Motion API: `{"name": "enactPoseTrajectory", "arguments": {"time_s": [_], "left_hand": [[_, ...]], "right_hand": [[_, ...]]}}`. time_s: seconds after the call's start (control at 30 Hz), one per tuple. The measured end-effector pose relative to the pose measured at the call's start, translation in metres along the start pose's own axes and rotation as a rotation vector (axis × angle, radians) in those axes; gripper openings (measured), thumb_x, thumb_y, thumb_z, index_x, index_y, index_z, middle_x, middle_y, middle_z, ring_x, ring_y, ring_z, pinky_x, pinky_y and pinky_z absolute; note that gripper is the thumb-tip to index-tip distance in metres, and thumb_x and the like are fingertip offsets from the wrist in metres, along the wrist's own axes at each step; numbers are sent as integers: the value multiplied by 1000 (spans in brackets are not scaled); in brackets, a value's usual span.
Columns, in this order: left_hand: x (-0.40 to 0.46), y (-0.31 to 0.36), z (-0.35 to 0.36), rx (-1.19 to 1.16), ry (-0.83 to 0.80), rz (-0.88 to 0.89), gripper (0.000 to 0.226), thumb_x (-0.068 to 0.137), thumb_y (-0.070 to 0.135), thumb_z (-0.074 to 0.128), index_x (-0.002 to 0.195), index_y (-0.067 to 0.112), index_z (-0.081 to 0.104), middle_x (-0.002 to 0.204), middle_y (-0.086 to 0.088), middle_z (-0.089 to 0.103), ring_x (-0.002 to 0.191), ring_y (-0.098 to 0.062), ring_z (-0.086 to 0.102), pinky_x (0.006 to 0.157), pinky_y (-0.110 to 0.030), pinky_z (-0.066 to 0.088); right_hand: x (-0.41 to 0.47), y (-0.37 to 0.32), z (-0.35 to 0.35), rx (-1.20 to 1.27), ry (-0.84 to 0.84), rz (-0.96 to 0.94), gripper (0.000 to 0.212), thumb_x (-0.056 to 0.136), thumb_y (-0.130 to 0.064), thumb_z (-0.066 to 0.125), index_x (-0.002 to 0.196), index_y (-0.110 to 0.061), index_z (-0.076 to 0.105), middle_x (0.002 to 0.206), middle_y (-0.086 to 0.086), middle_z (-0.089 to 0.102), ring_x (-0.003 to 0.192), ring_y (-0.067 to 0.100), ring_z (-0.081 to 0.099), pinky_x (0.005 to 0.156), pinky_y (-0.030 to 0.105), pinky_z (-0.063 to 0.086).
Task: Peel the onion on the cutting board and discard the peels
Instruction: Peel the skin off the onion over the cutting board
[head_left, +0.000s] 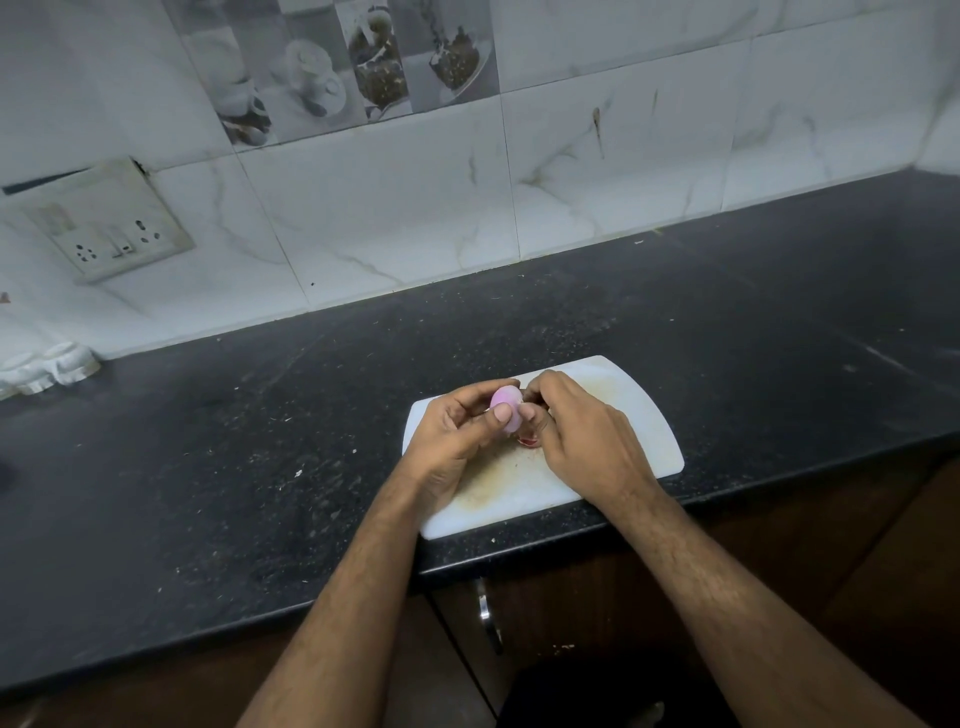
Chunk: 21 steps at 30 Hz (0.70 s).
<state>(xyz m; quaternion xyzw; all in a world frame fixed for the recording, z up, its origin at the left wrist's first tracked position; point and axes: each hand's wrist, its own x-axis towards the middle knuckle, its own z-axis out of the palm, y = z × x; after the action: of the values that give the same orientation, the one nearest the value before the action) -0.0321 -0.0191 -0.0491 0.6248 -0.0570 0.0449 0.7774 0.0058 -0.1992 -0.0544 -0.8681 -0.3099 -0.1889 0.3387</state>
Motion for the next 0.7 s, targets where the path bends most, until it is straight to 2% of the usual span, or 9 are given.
{"name": "enactPoseTrajectory", "arguments": {"time_s": [0.13, 0.3, 0.43, 0.53, 0.7], "left_hand": [[0, 0, 0, 16, -37, 23, 41, 95, 6, 65, 135, -5, 63, 129, -35, 66, 109, -34, 70, 95, -40, 58], [-1, 0, 2, 50, -51, 36, 40, 94, 7, 66, 133, -4, 65, 123, -31, 71, 105, -36, 71, 97, -42, 58], [1, -2, -1, 57, -53, 21, 45, 94, 9, 68, 136, -4, 62, 129, -34, 66, 112, -40, 69, 101, -46, 56], [1, -2, -1, 48, -57, 18, 45, 93, 8, 67, 136, -5, 62, 128, -37, 66, 110, -40, 69, 98, -43, 58], [1, -3, 0, 44, -85, 26, 41, 96, 3, 63, 136, -7, 61, 126, -38, 65, 108, -43, 68, 99, -47, 58]], "right_hand": [[0, -1, -1, -6, -30, -43, 20, 108, -42, 36, 104, -24, 43, 101, -12, 53, 70, 19, 57, 58, 42, 53], [-1, -4, -4, 28, -15, -41, 18, 108, -40, 38, 112, -24, 44, 105, -17, 53, 74, 15, 59, 60, 39, 52], [-2, -2, -4, 35, -23, -17, 16, 106, -39, 39, 104, -24, 45, 93, -12, 60, 71, 16, 60, 60, 42, 53], [-2, -3, -5, 7, -36, 6, 18, 107, -40, 37, 102, -24, 43, 87, -9, 61, 69, 16, 58, 59, 40, 50], [-1, -4, -5, -65, -61, -23, 5, 106, -23, 41, 103, -22, 45, 94, -11, 56, 84, 15, 53, 59, 38, 47]]}}
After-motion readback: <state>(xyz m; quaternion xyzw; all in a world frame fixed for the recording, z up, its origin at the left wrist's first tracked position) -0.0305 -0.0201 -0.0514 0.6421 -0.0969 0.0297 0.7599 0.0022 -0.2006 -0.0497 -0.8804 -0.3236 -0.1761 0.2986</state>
